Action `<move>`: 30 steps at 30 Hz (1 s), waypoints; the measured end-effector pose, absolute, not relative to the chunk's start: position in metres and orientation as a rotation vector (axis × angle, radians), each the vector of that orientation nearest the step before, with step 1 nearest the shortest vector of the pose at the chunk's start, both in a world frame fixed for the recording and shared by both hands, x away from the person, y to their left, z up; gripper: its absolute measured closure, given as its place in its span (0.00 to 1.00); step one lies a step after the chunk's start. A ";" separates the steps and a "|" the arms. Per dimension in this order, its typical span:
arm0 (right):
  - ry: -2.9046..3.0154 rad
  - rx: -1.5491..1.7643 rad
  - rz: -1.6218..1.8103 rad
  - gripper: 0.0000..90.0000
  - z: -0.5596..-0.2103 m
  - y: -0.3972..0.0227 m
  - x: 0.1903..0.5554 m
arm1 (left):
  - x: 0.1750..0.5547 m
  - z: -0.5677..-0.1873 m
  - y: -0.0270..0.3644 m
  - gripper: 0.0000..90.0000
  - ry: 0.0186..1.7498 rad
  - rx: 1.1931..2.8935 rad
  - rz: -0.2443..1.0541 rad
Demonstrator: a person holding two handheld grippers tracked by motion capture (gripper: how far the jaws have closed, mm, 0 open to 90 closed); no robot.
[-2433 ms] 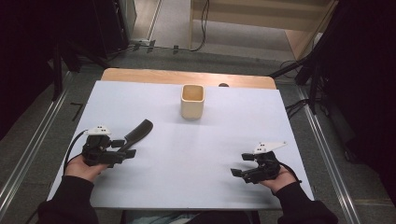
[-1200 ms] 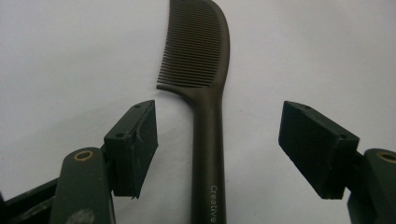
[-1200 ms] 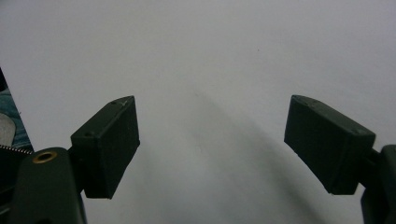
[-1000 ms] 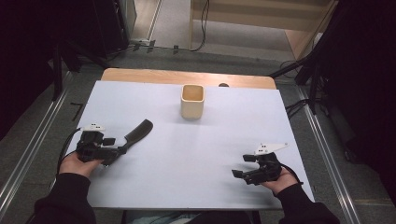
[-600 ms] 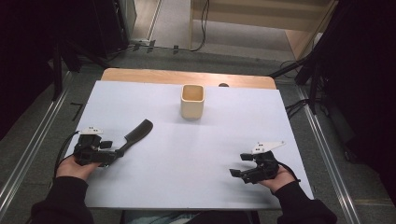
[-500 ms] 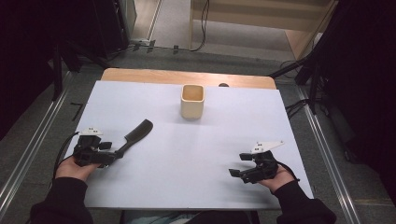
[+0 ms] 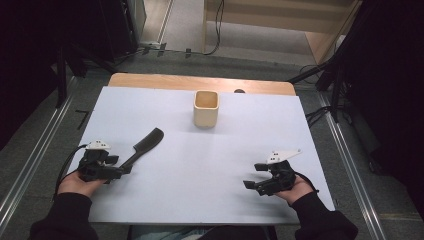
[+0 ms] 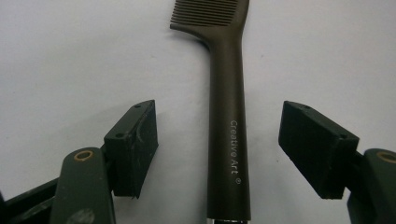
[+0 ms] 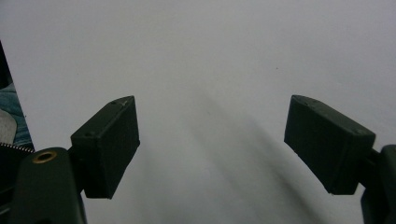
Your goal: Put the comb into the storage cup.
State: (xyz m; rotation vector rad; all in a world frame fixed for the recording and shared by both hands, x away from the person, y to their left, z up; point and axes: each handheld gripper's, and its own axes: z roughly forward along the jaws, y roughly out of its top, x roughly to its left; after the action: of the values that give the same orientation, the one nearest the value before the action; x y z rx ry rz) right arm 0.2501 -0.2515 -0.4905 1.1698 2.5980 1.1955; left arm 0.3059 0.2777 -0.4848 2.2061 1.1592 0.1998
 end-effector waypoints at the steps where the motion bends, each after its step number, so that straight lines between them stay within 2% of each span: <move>1: 2.598 1.170 1.194 0.18 -0.490 -0.251 0.250 | 0.305 -0.485 0.277 0.32 1.145 2.216 0.206; 4: 2.599 1.169 1.193 0.18 -0.490 -0.251 0.250 | 0.304 -0.486 0.274 0.28 1.117 2.248 0.226; 11: 2.601 1.167 1.190 0.18 -0.490 -0.251 0.250 | 0.299 -0.488 0.266 0.28 1.105 2.298 0.309; 16: 2.603 1.167 1.190 0.18 -0.491 -0.250 0.250 | 0.295 -0.489 0.262 0.31 1.101 2.317 0.386; 23: 2.603 1.165 1.190 0.18 -0.491 -0.250 0.250 | 0.292 -0.491 0.260 0.34 1.122 2.291 0.418; 27: 2.604 1.161 1.191 0.18 -0.491 -0.250 0.250 | 0.291 -0.490 0.260 0.40 1.129 2.281 0.422; 30: 2.604 1.162 1.192 0.18 -0.491 -0.250 0.250 | 0.290 -0.488 0.260 0.52 1.133 2.282 0.418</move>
State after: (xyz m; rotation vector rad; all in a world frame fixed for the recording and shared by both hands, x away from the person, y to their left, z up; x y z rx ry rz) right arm 0.2498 -0.2502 -0.4907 1.1616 2.6036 1.1917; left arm 0.2900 0.2596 -0.4883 2.2819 1.1326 0.4178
